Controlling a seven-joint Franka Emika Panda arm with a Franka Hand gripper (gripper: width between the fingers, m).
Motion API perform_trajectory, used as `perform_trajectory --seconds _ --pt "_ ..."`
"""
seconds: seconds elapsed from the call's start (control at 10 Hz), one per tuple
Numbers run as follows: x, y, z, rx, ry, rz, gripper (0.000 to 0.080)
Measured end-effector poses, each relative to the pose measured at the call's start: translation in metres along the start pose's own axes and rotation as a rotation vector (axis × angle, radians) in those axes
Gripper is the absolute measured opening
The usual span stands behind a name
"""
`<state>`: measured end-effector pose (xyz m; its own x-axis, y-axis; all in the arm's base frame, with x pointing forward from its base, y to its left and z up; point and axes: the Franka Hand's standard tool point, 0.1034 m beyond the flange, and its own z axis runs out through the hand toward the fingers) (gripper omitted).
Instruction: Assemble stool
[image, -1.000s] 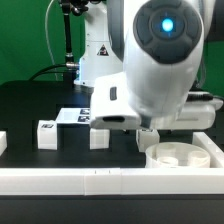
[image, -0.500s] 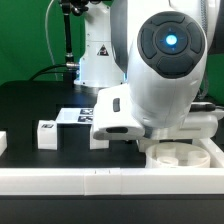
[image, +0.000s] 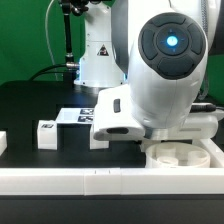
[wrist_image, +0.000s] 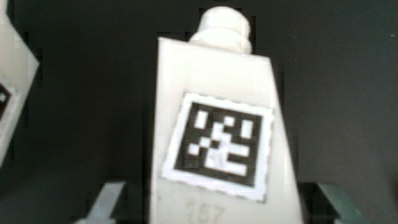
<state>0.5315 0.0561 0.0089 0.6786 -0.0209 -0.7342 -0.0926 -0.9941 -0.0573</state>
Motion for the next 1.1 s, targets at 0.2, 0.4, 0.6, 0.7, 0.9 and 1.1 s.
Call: perform_trajectory --seconds 0.2,0.4,0.6,0.7,0.9,1.1 --pt "-0.007 -0.007 -0.009 -0.007 -0.002 -0.010 0.0325" --pt "-0.023 -0.016 -0.032 -0.014 0.000 -0.017 0.0325" --pt "-0.038 -0.020 -0.052 -0.019 0.004 0.002 0.0325" --pt "-0.034 -0.020 -0.048 -0.018 0.009 0.001 0.0325" --pt "-0.033 -0.020 -0.047 -0.018 0.007 0.001 0.0327" --pt "-0.027 -0.021 -0.052 -0.015 0.054 -0.001 0.0327"
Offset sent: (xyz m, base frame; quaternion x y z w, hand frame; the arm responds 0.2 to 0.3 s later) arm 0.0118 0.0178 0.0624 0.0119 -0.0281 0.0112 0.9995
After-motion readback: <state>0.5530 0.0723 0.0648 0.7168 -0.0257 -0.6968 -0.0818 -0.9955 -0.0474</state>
